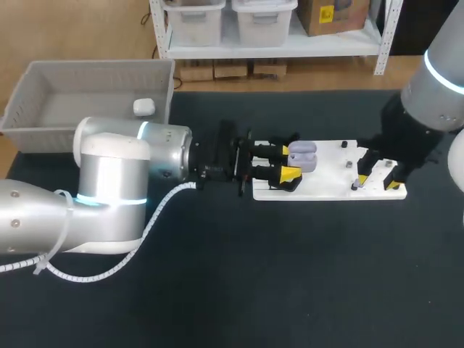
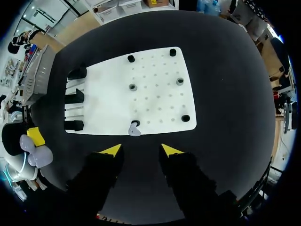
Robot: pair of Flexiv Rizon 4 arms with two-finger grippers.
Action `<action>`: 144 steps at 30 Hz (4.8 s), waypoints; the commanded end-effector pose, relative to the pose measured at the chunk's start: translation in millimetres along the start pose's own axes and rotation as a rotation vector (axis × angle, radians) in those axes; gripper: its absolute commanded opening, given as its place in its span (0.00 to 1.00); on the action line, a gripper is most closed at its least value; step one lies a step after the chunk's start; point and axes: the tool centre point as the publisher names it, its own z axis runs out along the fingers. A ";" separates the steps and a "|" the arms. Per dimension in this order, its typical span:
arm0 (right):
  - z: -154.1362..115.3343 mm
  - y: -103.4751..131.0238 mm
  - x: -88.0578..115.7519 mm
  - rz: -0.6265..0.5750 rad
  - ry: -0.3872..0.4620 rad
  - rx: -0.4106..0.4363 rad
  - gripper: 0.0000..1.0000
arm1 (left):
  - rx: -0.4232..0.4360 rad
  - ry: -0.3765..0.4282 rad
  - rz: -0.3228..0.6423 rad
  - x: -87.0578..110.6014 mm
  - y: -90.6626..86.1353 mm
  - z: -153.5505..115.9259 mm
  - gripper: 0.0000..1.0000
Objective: Pick up each earbud case from the left stands, insert the matching earbuds, close the lid, and place the case in the box.
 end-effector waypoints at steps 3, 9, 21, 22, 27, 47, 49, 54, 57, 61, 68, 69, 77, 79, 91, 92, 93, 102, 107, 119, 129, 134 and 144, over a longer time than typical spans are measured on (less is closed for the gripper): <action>9.6 4.7 -4.6 -0.004 0.012 -0.009 0.49 | -0.015 0.005 0.001 -1.7 -4.8 -1.6 0.00; 15.4 9.3 -8.8 -0.011 0.013 -0.025 0.49 | -0.015 0.005 0.001 -1.7 -4.8 -1.6 0.00; 25.6 5.0 -17.4 -0.008 0.026 -0.027 0.41 | -0.015 0.005 0.001 -1.7 -4.8 -1.6 0.00; 26.4 4.7 -18.1 -0.006 0.028 -0.027 0.41 | -0.015 0.005 0.001 -1.7 -4.8 -1.6 0.00; 28.1 5.6 -19.5 -0.004 0.030 -0.025 0.40 | -0.015 0.005 0.001 -1.7 -4.8 -1.6 0.00; 34.0 10.0 -22.8 0.012 0.029 -0.019 0.31 | -0.015 0.005 0.001 -1.7 -4.8 -1.6 0.00; 33.4 11.0 -22.6 0.013 0.028 -0.019 0.30 | -0.015 0.005 0.001 -1.7 -4.8 -1.6 0.00; 33.1 9.6 -21.7 0.019 0.028 -0.014 0.28 | -0.015 0.005 0.001 -1.7 -4.8 -1.6 0.00; 33.1 8.5 -20.2 0.023 0.030 -0.012 0.28 | -0.015 0.005 0.001 -1.7 -4.8 -1.6 0.00; 33.4 8.5 -18.5 0.027 0.033 -0.012 0.27 | -0.015 0.005 0.001 -1.7 -4.8 -1.6 0.00; 35.3 10.1 -18.0 0.030 0.038 -0.017 0.17 | -0.015 0.005 0.001 -1.7 -4.8 -1.6 0.00; 35.6 10.2 -18.1 0.030 0.039 -0.017 0.10 | -0.015 0.005 0.001 -1.7 -4.8 -1.6 0.00; 27.9 9.7 -14.8 0.033 0.034 -0.016 0.00 | -0.015 0.005 0.001 -1.7 -4.8 -1.6 0.00; 23.4 10.2 -13.6 0.032 0.028 -0.014 0.00 | -0.015 0.005 0.001 -1.7 -4.8 -1.6 0.00; -38.8 21.3 4.2 0.018 -0.022 0.012 0.00 | -0.015 0.005 0.001 -1.7 -4.8 -1.6 0.00; -47.4 23.7 6.3 0.011 -0.024 0.010 0.00 | -0.015 0.005 0.001 -1.7 -4.8 -1.6 0.00; -56.3 26.3 8.3 0.004 -0.025 0.008 0.00 | -0.015 0.005 0.001 -1.7 -4.8 -1.6 0.00; -122.9 60.9 26.8 -0.088 -0.008 0.009 0.00 | -0.015 0.005 0.001 -1.7 -4.8 -1.6 0.00; -136.7 88.7 31.6 -0.161 -0.008 0.038 0.00 | -0.015 0.005 0.001 -1.7 -4.8 -1.6 0.00; -118.9 140.7 20.8 -0.335 0.087 0.075 0.00 | -0.015 0.005 0.001 -1.7 -4.8 -1.6 0.00; -114.1 146.5 21.0 -0.345 0.112 0.043 0.00 | -0.015 0.005 0.001 -1.7 -4.8 -1.6 0.00; -114.1 146.5 21.0 -0.345 0.112 0.043 0.00 | -0.015 0.005 0.001 -1.7 -4.8 -1.6 0.00; -106.8 152.9 23.2 -0.400 0.106 0.071 0.00 | -0.015 0.005 0.001 -1.7 -4.8 -1.6 0.00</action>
